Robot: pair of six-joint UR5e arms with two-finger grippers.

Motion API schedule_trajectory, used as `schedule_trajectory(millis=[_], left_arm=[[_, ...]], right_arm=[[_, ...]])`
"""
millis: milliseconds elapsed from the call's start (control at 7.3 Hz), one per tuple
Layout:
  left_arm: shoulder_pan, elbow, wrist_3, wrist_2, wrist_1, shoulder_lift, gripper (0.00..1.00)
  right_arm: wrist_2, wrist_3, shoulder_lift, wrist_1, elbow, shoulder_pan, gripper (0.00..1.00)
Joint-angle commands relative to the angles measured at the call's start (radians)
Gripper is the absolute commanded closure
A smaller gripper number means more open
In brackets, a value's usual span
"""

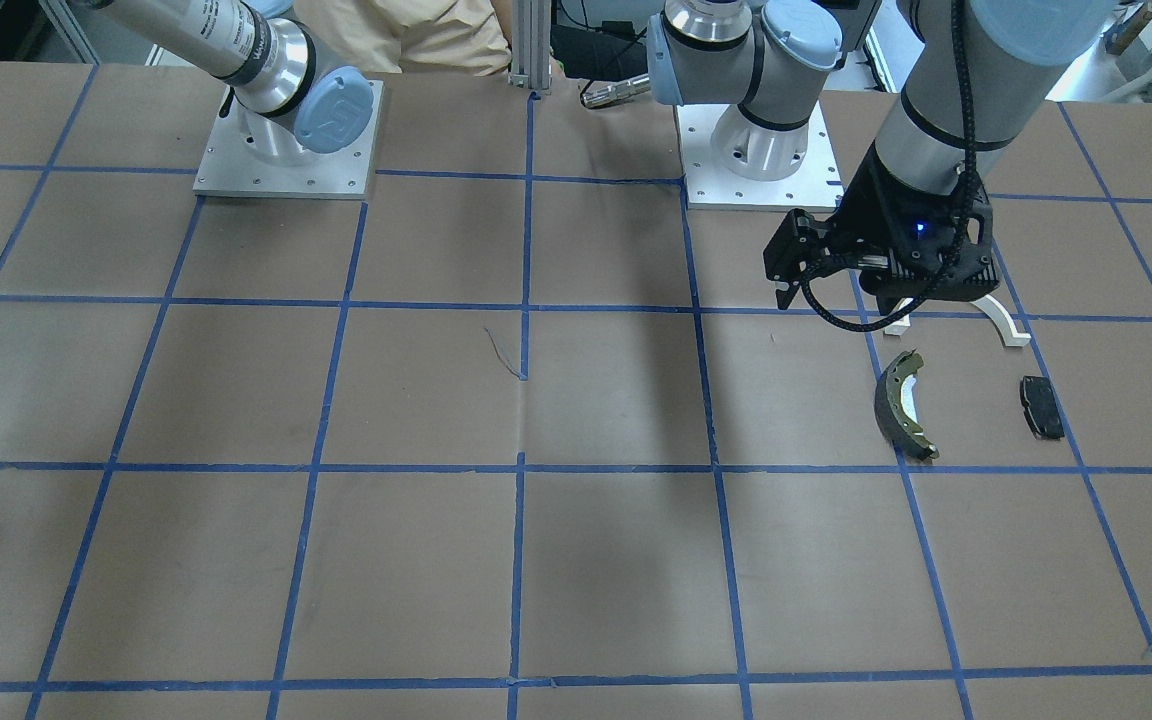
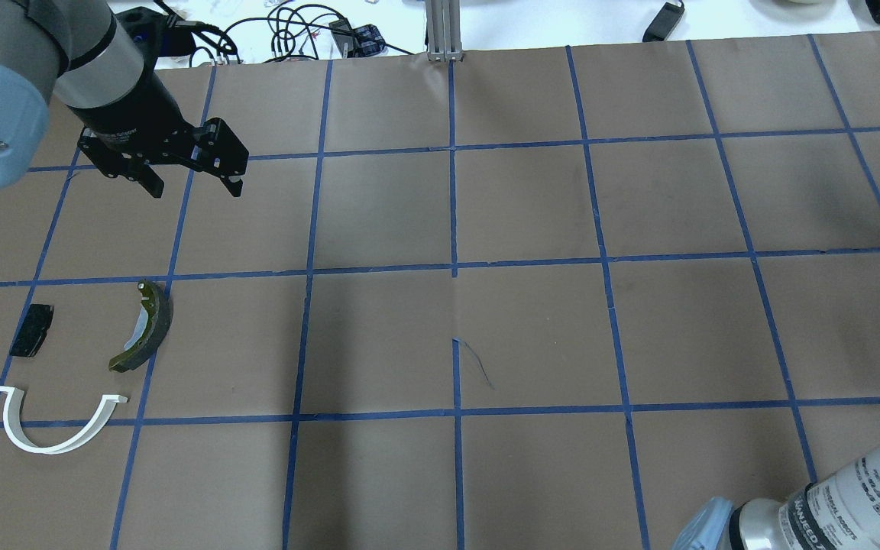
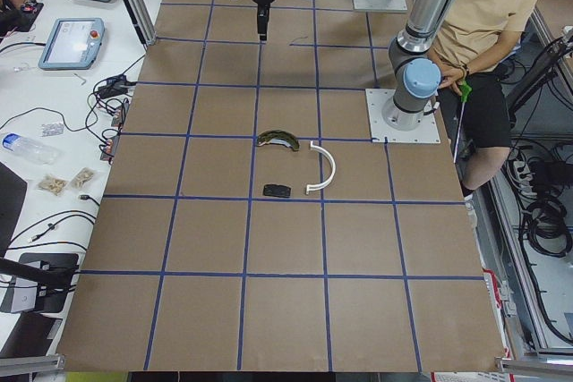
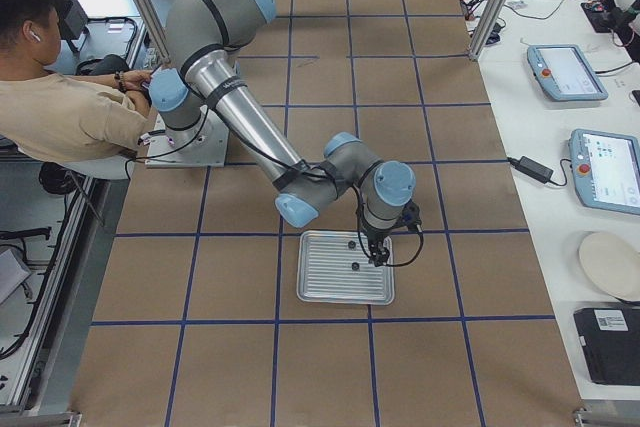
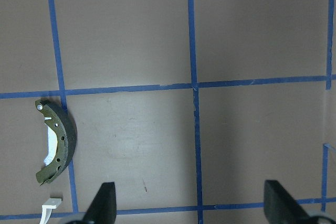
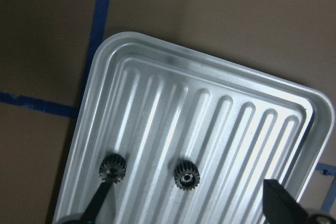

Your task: Place bearing gear from tray to pile

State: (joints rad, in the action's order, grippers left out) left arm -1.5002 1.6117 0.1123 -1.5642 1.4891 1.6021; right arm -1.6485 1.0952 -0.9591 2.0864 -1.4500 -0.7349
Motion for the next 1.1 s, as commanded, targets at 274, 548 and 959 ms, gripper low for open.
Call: schedule_trajectory(millis=[274, 548, 959], left_arm=[[-0.002, 0.007, 0.0, 0.003, -0.003, 0.005, 0.0], [-0.002, 0.01, 0.0, -0.003, -0.003, -0.005, 0.0], [0.0, -0.002, 0.0, 0.0, -0.003, 0.006, 0.0]], right_arm=[[-0.002, -0.003, 0.036, 0.063, -0.053, 0.035, 0.04], [-0.005, 0.008, 0.033, 0.066, -0.072, 0.041, 0.13], [-0.071, 0.012, 0.033, 0.063, -0.059, 0.04, 0.25]])
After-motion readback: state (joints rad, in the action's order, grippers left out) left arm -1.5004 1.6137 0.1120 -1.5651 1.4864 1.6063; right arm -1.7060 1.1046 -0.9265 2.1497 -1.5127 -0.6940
